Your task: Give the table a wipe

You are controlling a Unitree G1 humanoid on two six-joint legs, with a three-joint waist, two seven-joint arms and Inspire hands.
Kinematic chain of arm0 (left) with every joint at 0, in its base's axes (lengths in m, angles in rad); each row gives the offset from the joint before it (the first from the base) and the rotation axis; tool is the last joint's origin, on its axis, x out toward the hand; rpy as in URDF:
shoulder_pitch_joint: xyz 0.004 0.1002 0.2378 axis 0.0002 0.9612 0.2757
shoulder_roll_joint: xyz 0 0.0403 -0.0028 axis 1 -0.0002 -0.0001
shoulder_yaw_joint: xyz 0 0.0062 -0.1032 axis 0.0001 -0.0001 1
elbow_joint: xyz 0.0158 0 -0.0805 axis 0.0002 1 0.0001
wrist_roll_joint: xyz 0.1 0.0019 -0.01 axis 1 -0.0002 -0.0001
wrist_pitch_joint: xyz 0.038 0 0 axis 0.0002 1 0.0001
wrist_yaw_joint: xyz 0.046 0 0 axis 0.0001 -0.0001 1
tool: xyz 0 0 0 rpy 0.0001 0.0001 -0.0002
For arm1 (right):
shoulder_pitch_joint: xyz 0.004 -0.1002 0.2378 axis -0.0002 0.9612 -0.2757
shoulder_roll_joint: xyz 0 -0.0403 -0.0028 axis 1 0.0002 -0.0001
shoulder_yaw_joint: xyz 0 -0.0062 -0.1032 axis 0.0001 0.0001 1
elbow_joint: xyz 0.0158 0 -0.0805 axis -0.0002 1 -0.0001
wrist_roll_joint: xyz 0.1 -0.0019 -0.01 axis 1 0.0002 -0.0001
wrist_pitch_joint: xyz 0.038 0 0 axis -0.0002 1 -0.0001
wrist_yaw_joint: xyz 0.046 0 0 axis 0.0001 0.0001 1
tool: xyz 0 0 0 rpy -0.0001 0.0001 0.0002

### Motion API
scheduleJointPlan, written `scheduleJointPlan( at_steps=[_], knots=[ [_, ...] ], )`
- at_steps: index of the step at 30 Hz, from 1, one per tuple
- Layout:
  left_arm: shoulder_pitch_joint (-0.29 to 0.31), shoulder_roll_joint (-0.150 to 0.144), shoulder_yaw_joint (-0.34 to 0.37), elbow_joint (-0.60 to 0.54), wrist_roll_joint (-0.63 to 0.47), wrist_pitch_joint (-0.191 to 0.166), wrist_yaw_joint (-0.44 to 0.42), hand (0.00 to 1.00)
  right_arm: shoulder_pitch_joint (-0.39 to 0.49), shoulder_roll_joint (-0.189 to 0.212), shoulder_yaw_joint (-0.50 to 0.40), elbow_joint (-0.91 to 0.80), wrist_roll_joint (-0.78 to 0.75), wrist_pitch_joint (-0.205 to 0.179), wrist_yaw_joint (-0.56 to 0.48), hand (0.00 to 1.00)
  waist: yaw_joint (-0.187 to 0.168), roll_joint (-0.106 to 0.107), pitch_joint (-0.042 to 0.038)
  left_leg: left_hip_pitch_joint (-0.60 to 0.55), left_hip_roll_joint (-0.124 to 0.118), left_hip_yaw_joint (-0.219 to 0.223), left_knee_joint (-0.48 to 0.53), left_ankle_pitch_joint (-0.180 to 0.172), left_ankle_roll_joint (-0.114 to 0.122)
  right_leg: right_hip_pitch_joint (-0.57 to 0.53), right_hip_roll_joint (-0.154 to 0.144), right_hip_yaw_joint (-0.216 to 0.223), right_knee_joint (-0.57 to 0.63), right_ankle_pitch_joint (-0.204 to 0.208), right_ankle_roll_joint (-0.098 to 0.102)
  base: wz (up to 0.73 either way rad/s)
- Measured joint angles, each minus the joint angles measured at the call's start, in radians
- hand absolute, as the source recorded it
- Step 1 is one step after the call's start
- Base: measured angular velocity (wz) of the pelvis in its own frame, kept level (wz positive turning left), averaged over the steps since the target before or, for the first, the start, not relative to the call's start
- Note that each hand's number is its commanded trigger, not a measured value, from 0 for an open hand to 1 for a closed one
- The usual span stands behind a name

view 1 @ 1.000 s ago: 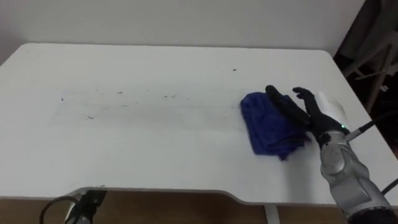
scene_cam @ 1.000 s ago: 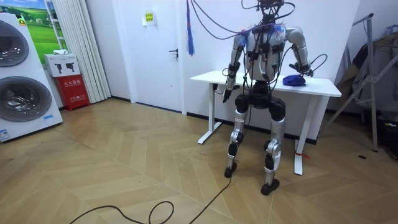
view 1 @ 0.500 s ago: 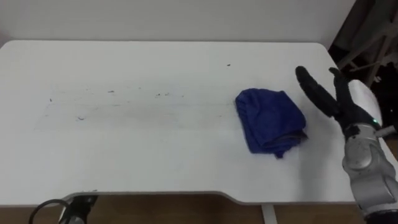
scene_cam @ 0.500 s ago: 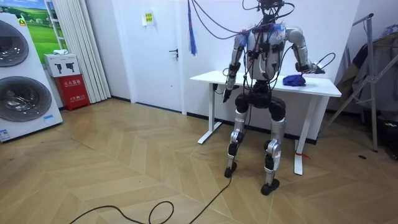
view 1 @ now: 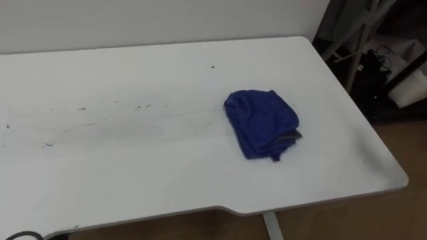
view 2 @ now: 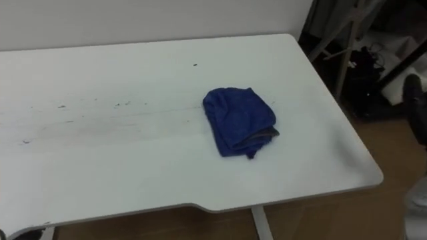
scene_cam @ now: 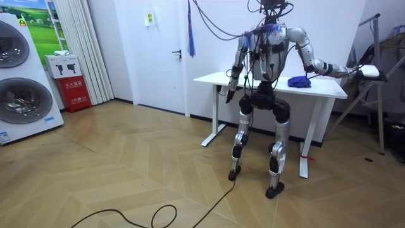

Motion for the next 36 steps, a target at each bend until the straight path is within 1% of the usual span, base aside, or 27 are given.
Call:
scheduleJointPlan(
  at_steps=[2,4,6,9,12,13,14,15,17,18,19,20,21,22,23,24,25,26,27,28,29,31,32,34,35,36],
  knots=[
    [0.006,0.001,0.014,-0.002,0.001,0.002,-0.006,0.00,0.011,-0.002,-0.028,0.051,0.045,0.005,-0.003,0.00,-0.002,-0.002,-0.0001,0.001,0.000,0.015,0.001,-0.003,0.002,-0.002,0.000,0.014,0.002,0.000,0.001,-0.17],
    [0.019,0.005,0.045,-0.003,0.005,0.002,-0.011,0.00,0.032,-0.002,-0.065,0.111,0.097,0.009,-0.014,0.00,-0.002,-0.002,-0.0012,0.005,0.000,0.021,0.007,-0.011,0.002,0.000,0.001,0.021,0.003,-0.001,0.002,-0.11],
    [0.034,0.007,0.059,-0.003,0.020,0.000,-0.011,0.00,0.046,-0.008,-0.080,0.187,0.114,0.008,-0.030,0.00,-0.004,-0.002,-0.0029,0.007,0.000,0.021,0.008,-0.015,0.003,0.002,0.001,0.023,0.003,-0.001,0.003,-0.02],
    [0.063,0.009,0.069,-0.003,0.030,0.000,-0.009,0.00,0.079,-0.009,-0.083,0.306,0.156,0.008,-0.039,0.00,-0.007,0.001,-0.0024,0.011,0.000,0.023,0.008,-0.020,0.003,0.004,0.001,0.024,0.003,-0.002,0.003,-0.02],
    [0.089,0.009,0.070,-0.001,0.029,0.000,-0.007,0.00,0.118,-0.009,-0.082,0.388,0.212,0.008,-0.037,0.00,-0.004,0.011,0.0013,0.017,0.000,0.035,0.010,-0.029,0.006,0.002,0.000,0.036,0.008,-0.003,0.005,-0.10],
    [0.091,0.009,0.068,0.009,0.029,0.000,-0.005,0.00,0.123,-0.009,-0.076,0.434,0.229,0.008,-0.036,0.00,-0.003,0.014,0.0050,0.016,0.001,0.036,0.022,-0.037,0.007,0.002,-0.001,0.036,0.017,-0.004,0.006,-0.08],
    [0.091,0.008,0.068,0.012,0.029,0.000,-0.005,0.00,0.127,-0.009,-0.067,0.455,0.242,0.008,-0.034,0.00,-0.003,0.017,0.0064,0.015,0.001,0.036,0.027,-0.041,0.007,0.002,-0.002,0.033,0.020,-0.005,0.007,-0.07],
    [0.091,0.005,0.065,0.015,0.030,0.000,-0.005,0.00,0.141,-0.003,-0.047,0.491,0.251,0.008,-0.024,0.00,0.001,0.021,0.0061,0.013,0.002,0.041,0.035,-0.051,0.009,0.003,-0.003,0.029,0.022,-0.005,0.008,-0.06],
    [0.093,0.006,0.044,0.019,0.030,-0.001,-0.004,0.00,0.175,0.024,0.012,0.508,0.255,0.010,-0.007,0.00,0.006,0.026,0.0050,0.009,0.001,0.043,0.045,-0.059,0.011,0.004,-0.004,0.032,0.022,-0.005,0.009,-0.03],
    [0.093,0.005,0.018,0.029,0.031,-0.003,0.002,0.00,0.187,0.048,0.063,0.527,0.255,0.008,0.004,0.00,0.007,0.036,0.0003,0.009,0.001,0.043,0.047,-0.061,0.011,0.006,-0.004,0.033,0.022,-0.005,0.009,0.00],
    [0.085,-0.003,-0.004,0.058,0.034,-0.013,0.006,0.00,0.189,0.080,0.103,0.560,0.247,0.010,0.012,0.00,0.005,0.040,0.0019,0.013,0.001,0.039,0.049,-0.061,0.011,0.014,-0.003,0.029,0.019,-0.005,0.009,0.08],
    [0.082,-0.009,-0.016,0.070,0.037,-0.013,0.006,0.00,0.192,0.100,0.117,0.573,0.241,0.011,0.016,0.00,0.004,0.031,0.0053,0.016,0.001,0.033,0.050,-0.061,0.011,0.020,-0.003,0.026,0.018,-0.005,0.009,0.15],
    [0.083,-0.032,-0.035,0.080,0.039,-0.013,0.007,0.00,0.202,0.137,0.148,0.589,0.240,0.012,0.030,0.00,0.006,0.040,0.0042,0.017,0.001,0.027,0.050,-0.061,0.011,0.025,-0.002,0.023,0.018,-0.005,0.009,0.18],
    [0.083,-0.054,-0.054,0.087,0.044,-0.013,0.008,0.00,0.202,0.168,0.188,0.608,0.243,0.013,0.047,0.00,0.008,0.041,0.0057,0.014,0.001,0.019,0.052,-0.061,0.011,0.030,-0.003,0.015,0.015,-0.005,0.009,0.19],
    [0.084,-0.063,-0.065,0.090,0.049,-0.013,0.010,0.00,0.203,0.184,0.208,0.611,0.243,0.015,0.054,0.00,0.007,0.055,0.0065,0.012,0.001,0.013,0.054,-0.061,0.011,0.033,-0.003,0.009,0.013,-0.005,0.009,0.24],
    [0.085,-0.077,-0.092,0.106,0.047,-0.017,0.019,0.00,0.207,0.211,0.244,0.611,0.243,0.016,0.064,0.00,0.005,0.062,0.0038,0.008,0.000,0.001,0.056,-0.061,0.010,0.043,-0.002,-0.003,0.001,-0.006,0.010,0.30],
    [0.084,-0.091,-0.117,0.126,0.048,-0.022,0.026,0.00,0.206,0.228,0.279,0.611,0.242,0.015,0.071,0.00,0.005,0.063,0.0071,0.004,-0.001,-0.011,0.058,-0.061,0.009,0.049,-0.002,-0.015,-0.003,-0.008,0.012,0.28],
    [0.084,-0.099,-0.128,0.132,0.048,-0.022,0.031,0.00,0.205,0.233,0.297,0.611,0.239,0.015,0.075,0.00,0.008,0.062,0.0089,0.002,-0.001,-0.014,0.058,-0.060,0.009,0.051,-0.002,-0.018,-0.006,-0.008,0.013,0.17],
    [0.084,-0.115,-0.152,0.146,0.048,-0.023,0.043,0.00,0.199,0.239,0.335,0.607,0.219,0.013,0.082,0.00,0.017,0.066,0.0070,0.000,-0.001,-0.016,0.058,-0.060,0.008,0.055,0.000,-0.020,-0.019,-0.008,0.015,0.15],
    [0.084,-0.124,-0.180,0.151,0.048,-0.024,0.045,0.00,0.192,0.243,0.373,0.601,0.197,0.009,0.085,0.00,0.024,0.075,0.0070,-0.005,-0.002,-0.026,0.058,-0.058,0.007,0.057,0.000,-0.030,-0.020,-0.008,0.015,0.15],
    [0.084,-0.129,-0.187,0.151,0.048,-0.026,0.046,0.00,0.190,0.245,0.388,0.596,0.191,0.008,0.089,0.00,0.028,0.079,0.0068,-0.007,-0.002,-0.031,0.058,-0.057,0.006,0.057,0.000,-0.034,-0.020,-0.008,0.015,0.22],
    [0.084,-0.153,-0.188,0.151,0.048,-0.036,0.067,0.00,0.164,0.254,0.445,0.576,0.165,0.001,0.103,0.00,0.049,0.085,0.0065,-0.015,-0.002,-0.039,0.055,-0.053,0.004,0.061,0.003,-0.035,-0.034,-0.009,0.015,0.13],
    [0.084,-0.157,-0.192,0.151,0.048,-0.040,0.071,0.00,0.161,0.257,0.460,0.566,0.167,-0.006,0.104,0.00,0.058,0.085,0.0069,-0.016,-0.002,-0.040,0.055,-0.053,0.003,0.061,0.004,-0.036,-0.035,-0.009,0.015,0.09],
    [0.093,-0.163,-0.225,0.150,0.047,-0.062,0.097,0.00,0.157,0.264,0.517,0.531,0.173,-0.036,0.112,0.00,0.081,0.083,0.0076,-0.016,-0.003,-0.050,0.054,-0.052,0.003,0.068,0.004,-0.038,-0.038,-0.009,0.015,0.13],
    [0.095,-0.164,-0.229,0.150,0.047,-0.065,0.104,0.00,0.155,0.267,0.528,0.524,0.173,-0.041,0.115,0.00,0.085,0.081,0.0087,-0.017,-0.004,-0.054,0.055,-0.052,0.003,0.071,0.004,-0.039,-0.039,-0.009,0.015,0.19],
    [0.099,-0.165,-0.232,0.151,0.047,-0.070,0.115,0.00,0.147,0.281,0.541,0.524,0.176,-0.057,0.120,0.00,0.087,0.074,0.0101,-0.020,-0.006,-0.065,0.054,-0.052,0.003,0.078,0.004,-0.040,-0.047,-0.009,0.015,0.21]
  ],
)
